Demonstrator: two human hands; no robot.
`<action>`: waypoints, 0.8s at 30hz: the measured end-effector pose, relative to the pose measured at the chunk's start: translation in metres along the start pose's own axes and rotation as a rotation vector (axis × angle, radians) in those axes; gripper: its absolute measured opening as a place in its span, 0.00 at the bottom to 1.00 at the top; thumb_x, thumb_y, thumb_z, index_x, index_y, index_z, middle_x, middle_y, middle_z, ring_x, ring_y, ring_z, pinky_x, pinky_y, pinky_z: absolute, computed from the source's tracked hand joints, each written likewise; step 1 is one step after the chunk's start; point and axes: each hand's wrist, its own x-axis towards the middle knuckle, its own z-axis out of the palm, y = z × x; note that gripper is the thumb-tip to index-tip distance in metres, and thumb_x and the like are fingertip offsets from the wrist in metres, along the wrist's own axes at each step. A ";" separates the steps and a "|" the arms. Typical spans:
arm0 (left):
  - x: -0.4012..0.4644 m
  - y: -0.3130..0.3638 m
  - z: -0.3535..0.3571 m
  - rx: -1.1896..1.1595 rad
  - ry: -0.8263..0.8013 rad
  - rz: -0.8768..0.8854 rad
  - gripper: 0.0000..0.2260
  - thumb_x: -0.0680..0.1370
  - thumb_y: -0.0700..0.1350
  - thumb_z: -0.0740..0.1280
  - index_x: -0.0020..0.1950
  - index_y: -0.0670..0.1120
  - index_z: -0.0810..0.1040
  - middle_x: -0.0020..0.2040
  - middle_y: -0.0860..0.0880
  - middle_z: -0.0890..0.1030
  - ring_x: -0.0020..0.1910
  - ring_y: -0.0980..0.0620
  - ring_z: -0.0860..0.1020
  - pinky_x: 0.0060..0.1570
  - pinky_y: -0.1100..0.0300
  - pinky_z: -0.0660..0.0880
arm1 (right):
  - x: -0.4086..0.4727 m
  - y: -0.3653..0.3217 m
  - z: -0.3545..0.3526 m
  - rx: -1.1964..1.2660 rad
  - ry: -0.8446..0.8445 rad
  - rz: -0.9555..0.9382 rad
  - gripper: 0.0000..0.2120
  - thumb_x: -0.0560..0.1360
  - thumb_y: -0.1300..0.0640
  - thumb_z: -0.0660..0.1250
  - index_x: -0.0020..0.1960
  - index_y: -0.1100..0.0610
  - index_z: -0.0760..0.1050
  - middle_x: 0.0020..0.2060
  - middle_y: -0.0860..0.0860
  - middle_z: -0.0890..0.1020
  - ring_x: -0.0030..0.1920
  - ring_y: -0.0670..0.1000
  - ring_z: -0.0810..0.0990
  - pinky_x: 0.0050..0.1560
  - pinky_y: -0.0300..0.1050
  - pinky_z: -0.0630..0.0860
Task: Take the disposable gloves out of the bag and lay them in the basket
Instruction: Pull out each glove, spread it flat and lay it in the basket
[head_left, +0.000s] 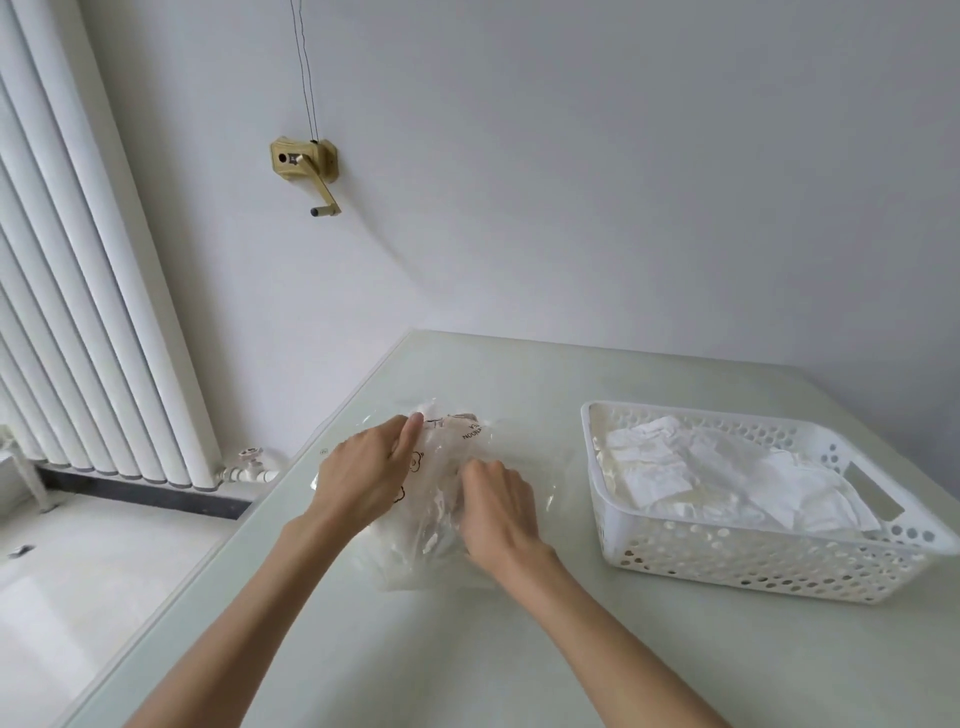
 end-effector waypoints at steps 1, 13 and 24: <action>-0.003 -0.002 0.003 0.017 -0.037 0.008 0.22 0.83 0.56 0.45 0.59 0.51 0.76 0.53 0.52 0.81 0.60 0.46 0.74 0.54 0.55 0.66 | -0.004 0.001 -0.002 0.027 0.004 -0.043 0.10 0.73 0.67 0.63 0.45 0.55 0.79 0.48 0.55 0.83 0.50 0.60 0.80 0.40 0.41 0.62; 0.035 -0.013 0.041 -0.208 -0.215 0.156 0.20 0.84 0.52 0.51 0.75 0.50 0.65 0.76 0.54 0.62 0.77 0.56 0.50 0.74 0.56 0.42 | -0.045 0.039 -0.046 -0.093 -0.090 -0.197 0.17 0.74 0.57 0.65 0.30 0.56 0.63 0.37 0.52 0.74 0.38 0.55 0.70 0.31 0.44 0.61; -0.028 0.009 -0.016 -0.090 -0.402 0.474 0.38 0.62 0.77 0.59 0.69 0.62 0.69 0.70 0.69 0.61 0.70 0.62 0.64 0.69 0.59 0.62 | -0.032 0.048 -0.070 0.063 0.009 -0.098 0.11 0.76 0.49 0.65 0.41 0.54 0.81 0.33 0.49 0.78 0.37 0.53 0.76 0.34 0.40 0.68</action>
